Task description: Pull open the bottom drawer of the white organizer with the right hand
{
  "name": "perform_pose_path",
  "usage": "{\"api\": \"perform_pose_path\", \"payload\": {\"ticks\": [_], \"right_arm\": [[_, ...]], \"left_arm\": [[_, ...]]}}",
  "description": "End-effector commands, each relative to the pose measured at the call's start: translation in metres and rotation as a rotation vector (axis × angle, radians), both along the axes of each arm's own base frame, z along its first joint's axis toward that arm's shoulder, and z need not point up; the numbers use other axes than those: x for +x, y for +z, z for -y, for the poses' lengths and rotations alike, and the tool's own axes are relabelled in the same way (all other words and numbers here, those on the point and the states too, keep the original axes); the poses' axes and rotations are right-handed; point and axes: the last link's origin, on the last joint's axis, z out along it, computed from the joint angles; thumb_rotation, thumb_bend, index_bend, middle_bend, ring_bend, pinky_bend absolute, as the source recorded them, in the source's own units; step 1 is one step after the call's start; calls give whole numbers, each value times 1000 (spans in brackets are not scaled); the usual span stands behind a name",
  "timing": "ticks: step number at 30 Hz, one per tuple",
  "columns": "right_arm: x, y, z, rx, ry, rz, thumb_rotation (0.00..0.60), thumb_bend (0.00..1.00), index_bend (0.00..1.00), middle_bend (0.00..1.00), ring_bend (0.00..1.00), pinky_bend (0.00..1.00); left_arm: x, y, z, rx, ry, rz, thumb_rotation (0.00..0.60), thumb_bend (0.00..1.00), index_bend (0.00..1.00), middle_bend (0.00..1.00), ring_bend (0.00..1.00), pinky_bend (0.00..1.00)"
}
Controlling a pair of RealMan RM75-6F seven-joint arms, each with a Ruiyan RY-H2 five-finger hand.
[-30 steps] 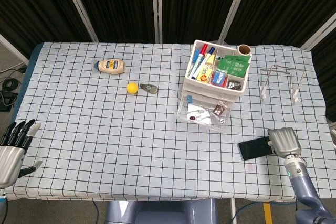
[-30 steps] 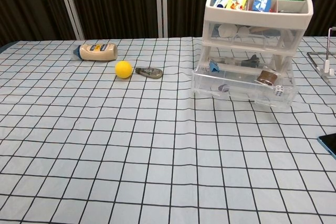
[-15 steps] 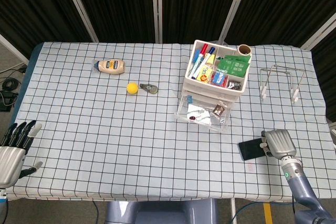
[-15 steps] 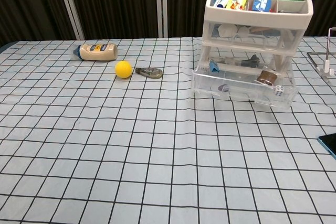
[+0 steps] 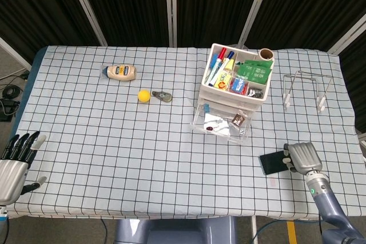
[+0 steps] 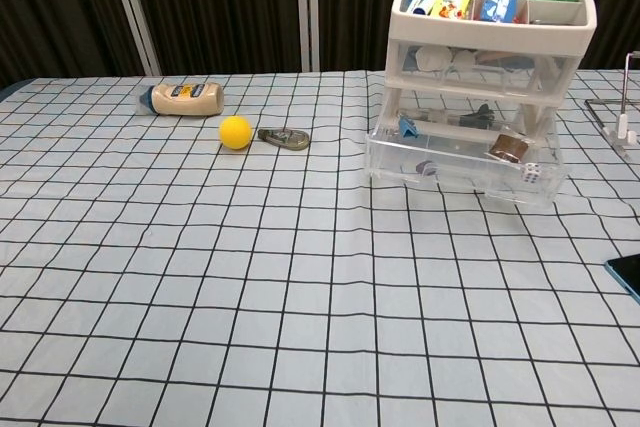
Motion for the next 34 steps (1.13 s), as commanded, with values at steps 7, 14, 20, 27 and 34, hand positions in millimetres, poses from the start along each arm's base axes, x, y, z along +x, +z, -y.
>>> {"api": "perform_pose_path", "payload": {"ticks": [7, 14, 20, 27, 34], "right_arm": [[1, 3, -3, 4, 1, -21, 600, 147, 362, 1000, 997, 888], [12, 32, -8, -107, 58, 5, 600, 144, 332, 952, 919, 822], [25, 71, -31, -299, 171, 99, 600, 130, 159, 521, 531, 618], [14, 78, -50, -343, 184, 249, 600, 98, 22, 11, 3, 38], [5, 82, -60, -396, 216, 291, 600, 95, 0, 0, 0, 0]], "left_arm": [[0, 1, 1, 2, 5, 1, 600, 19, 0, 0, 0, 0], [-2, 3, 1, 10, 10, 4, 600, 19, 0, 0, 0, 0], [-4, 3, 2, 16, 24, -2, 600, 19, 0, 0, 0, 0], [-9, -3, 4, 32, 22, -10, 600, 17, 0, 0, 0, 0], [-27, -13, 6, 37, 81, -29, 600, 13, 0, 0, 0, 0]]}}
